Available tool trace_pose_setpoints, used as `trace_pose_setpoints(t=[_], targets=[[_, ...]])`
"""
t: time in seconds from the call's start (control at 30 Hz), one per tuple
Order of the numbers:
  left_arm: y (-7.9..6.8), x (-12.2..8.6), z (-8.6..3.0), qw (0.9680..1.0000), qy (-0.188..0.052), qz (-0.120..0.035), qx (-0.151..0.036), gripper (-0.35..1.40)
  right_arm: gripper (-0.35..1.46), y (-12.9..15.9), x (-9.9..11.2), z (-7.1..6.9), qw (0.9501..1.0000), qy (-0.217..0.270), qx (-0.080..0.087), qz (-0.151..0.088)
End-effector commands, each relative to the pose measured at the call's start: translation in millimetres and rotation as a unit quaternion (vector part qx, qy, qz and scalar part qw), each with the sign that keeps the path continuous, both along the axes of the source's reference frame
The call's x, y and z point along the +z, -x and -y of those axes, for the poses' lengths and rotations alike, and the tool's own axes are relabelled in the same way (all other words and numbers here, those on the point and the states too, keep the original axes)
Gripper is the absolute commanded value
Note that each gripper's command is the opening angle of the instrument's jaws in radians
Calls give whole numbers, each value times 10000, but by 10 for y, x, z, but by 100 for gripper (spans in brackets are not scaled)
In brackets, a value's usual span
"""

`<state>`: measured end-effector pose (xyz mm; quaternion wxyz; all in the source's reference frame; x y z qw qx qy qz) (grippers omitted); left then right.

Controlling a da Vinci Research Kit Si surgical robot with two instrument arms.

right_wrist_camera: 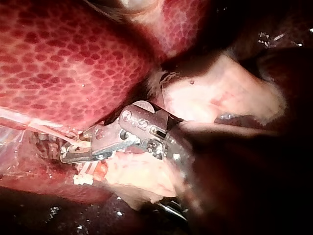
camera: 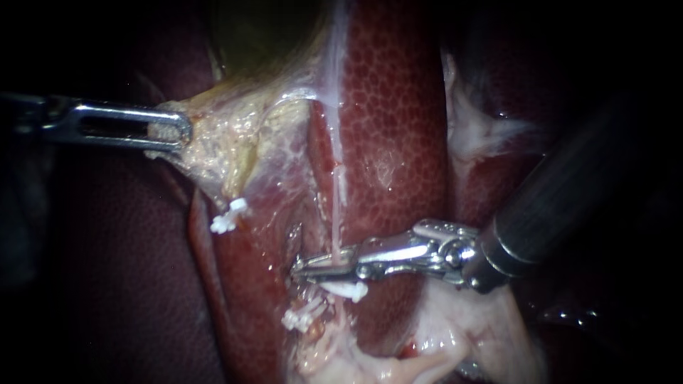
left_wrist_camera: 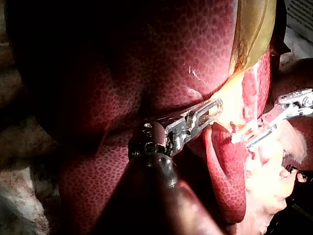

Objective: Clipping second clip right tube

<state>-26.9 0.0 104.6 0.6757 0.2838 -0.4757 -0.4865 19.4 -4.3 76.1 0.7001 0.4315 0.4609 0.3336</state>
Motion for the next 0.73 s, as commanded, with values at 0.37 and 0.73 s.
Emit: trace_pose_setpoints(t=[0.37, 0.73], targets=[[0, 0, 0, 10000, 1, -2, -2, -35, -35, 2, 1, -1, 10000, 54, -10, -16], [0, 0, 0, 10000, 1, -2, -2, -35, -35, 2, 1, -1, 10000, 54, -10, -16]])
